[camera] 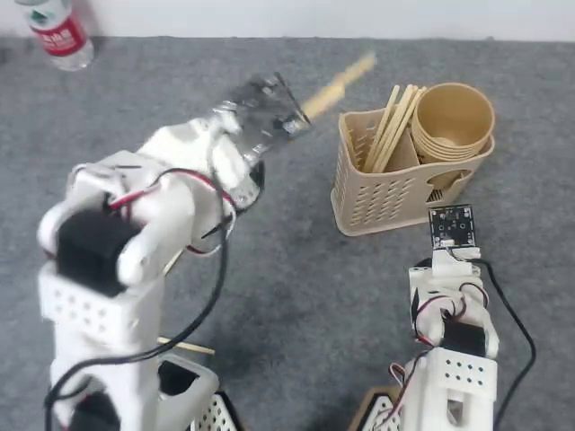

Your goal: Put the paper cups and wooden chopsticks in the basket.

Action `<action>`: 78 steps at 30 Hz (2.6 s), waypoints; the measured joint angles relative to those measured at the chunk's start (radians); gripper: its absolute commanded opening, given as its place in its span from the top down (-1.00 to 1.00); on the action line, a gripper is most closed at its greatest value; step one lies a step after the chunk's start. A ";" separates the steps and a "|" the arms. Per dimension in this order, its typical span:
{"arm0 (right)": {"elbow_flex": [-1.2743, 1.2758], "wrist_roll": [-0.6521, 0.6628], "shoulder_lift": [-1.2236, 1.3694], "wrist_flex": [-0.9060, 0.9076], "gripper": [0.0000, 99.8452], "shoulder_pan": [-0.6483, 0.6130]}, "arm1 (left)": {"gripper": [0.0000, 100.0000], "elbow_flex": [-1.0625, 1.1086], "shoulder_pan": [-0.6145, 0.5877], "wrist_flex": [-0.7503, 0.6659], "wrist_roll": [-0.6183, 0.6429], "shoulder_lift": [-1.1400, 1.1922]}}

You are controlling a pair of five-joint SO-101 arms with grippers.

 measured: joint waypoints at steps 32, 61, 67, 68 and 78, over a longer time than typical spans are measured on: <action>0.000 0.000 0.000 0.000 0.80 0.000 | 0.98 0.674 0.296 -1.330 0.635 -0.115; 0.012 0.000 0.000 -0.017 0.80 0.000 | 0.79 0.977 0.282 -1.726 0.626 0.106; 0.018 0.000 0.000 -0.017 0.80 0.000 | 0.79 0.977 0.244 -1.508 0.598 -0.061; 0.018 0.000 0.000 -0.017 0.80 0.000 | 0.79 0.968 0.222 -1.439 0.586 -0.091; 0.018 0.000 0.000 -0.017 0.81 0.000 | 0.79 0.747 -0.204 -0.641 0.275 -0.288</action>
